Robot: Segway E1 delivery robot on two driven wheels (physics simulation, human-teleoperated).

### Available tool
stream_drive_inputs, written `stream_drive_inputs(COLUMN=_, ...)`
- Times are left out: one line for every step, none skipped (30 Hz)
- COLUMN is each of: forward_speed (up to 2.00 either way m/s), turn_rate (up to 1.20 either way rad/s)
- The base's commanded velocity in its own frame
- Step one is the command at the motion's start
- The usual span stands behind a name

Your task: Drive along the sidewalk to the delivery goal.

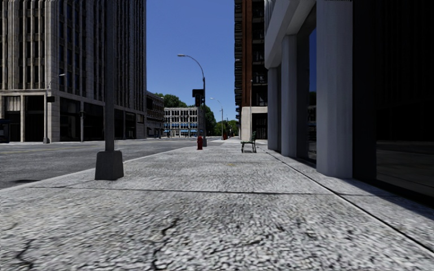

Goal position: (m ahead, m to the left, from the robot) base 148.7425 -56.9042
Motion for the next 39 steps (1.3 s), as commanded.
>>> stream_drive_inputs(forward_speed=2.0, turn_rate=0.0)
stream_drive_inputs(forward_speed=2.0, turn_rate=0.0)
stream_drive_inputs(forward_speed=2.0, turn_rate=0.0)
stream_drive_inputs(forward_speed=2.0, turn_rate=0.0)
stream_drive_inputs(forward_speed=2.0, turn_rate=0.0)
stream_drive_inputs(forward_speed=2.0, turn_rate=0.0)
stream_drive_inputs(forward_speed=2.0, turn_rate=0.0)
stream_drive_inputs(forward_speed=2.0, turn_rate=0.0)
stream_drive_inputs(forward_speed=2.0, turn_rate=0.0)
stream_drive_inputs(forward_speed=2.0, turn_rate=0.0)
stream_drive_inputs(forward_speed=2.0, turn_rate=0.0)
stream_drive_inputs(forward_speed=2.0, turn_rate=0.0)
stream_drive_inputs(forward_speed=2.0, turn_rate=0.0)
stream_drive_inputs(forward_speed=2.0, turn_rate=0.0)
stream_drive_inputs(forward_speed=2.0, turn_rate=0.0)
stream_drive_inputs(forward_speed=2.0, turn_rate=0.0)
stream_drive_inputs(forward_speed=2.0, turn_rate=0.0)
stream_drive_inputs(forward_speed=2.0, turn_rate=0.0)
stream_drive_inputs(forward_speed=2.0, turn_rate=0.0)
stream_drive_inputs(forward_speed=2.0, turn_rate=0.0)
stream_drive_inputs(forward_speed=2.0, turn_rate=0.0)
stream_drive_inputs(forward_speed=2.0, turn_rate=0.0)
stream_drive_inputs(forward_speed=2.0, turn_rate=0.0)
stream_drive_inputs(forward_speed=2.0, turn_rate=0.0)
stream_drive_inputs(forward_speed=2.0, turn_rate=0.0)
stream_drive_inputs(forward_speed=2.0, turn_rate=0.0)
stream_drive_inputs(forward_speed=2.0, turn_rate=0.0)
stream_drive_inputs(forward_speed=2.0, turn_rate=0.0)
stream_drive_inputs(forward_speed=2.0, turn_rate=0.0)
stream_drive_inputs(forward_speed=2.0, turn_rate=0.0)
stream_drive_inputs(forward_speed=2.0, turn_rate=0.0)
stream_drive_inputs(forward_speed=2.0, turn_rate=0.0)
stream_drive_inputs(forward_speed=2.0, turn_rate=0.0)
stream_drive_inputs(forward_speed=2.0, turn_rate=0.0)
stream_drive_inputs(forward_speed=2.0, turn_rate=0.0)
stream_drive_inputs(forward_speed=2.0, turn_rate=0.0)
stream_drive_inputs(forward_speed=2.0, turn_rate=0.0)
stream_drive_inputs(forward_speed=2.0, turn_rate=0.0)
stream_drive_inputs(forward_speed=2.0, turn_rate=0.0)
